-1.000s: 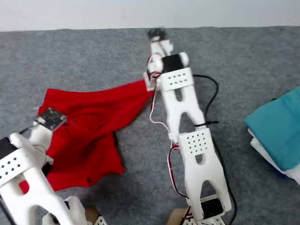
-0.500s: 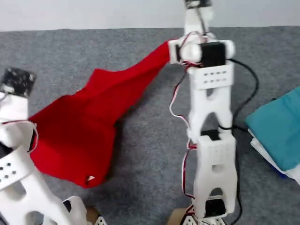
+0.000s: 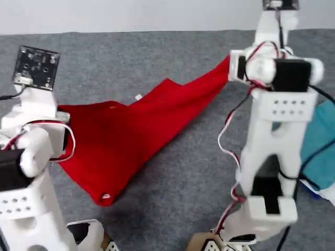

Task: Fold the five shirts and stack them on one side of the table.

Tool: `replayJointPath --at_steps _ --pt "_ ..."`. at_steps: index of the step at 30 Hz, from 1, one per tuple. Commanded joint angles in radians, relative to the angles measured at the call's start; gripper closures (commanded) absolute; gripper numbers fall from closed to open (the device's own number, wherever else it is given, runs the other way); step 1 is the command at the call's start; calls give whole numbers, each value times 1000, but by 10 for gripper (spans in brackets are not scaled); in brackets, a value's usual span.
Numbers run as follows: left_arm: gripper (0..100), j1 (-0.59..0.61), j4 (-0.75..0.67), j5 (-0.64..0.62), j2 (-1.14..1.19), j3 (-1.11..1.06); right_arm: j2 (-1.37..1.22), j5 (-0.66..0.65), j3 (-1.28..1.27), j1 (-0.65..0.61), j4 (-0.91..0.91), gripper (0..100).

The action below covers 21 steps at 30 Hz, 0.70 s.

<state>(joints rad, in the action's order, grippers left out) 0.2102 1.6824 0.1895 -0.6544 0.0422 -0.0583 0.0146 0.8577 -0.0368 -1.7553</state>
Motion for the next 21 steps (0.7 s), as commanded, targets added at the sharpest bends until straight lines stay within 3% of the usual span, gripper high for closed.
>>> replayJointPath --at_steps 1,5,11,21 --pt "997 -9 -106 -11 -17 93 160 54 -14 12 -36 990" --pt "997 -6 -279 -23 -23 143 243 176 -14 12 -31 990" --pt "997 -8 -512 -157 -25 232 340 259 -14 13 -2 991" --pt "997 -8 -595 -196 -23 469 506 258 -14 13 110 991"
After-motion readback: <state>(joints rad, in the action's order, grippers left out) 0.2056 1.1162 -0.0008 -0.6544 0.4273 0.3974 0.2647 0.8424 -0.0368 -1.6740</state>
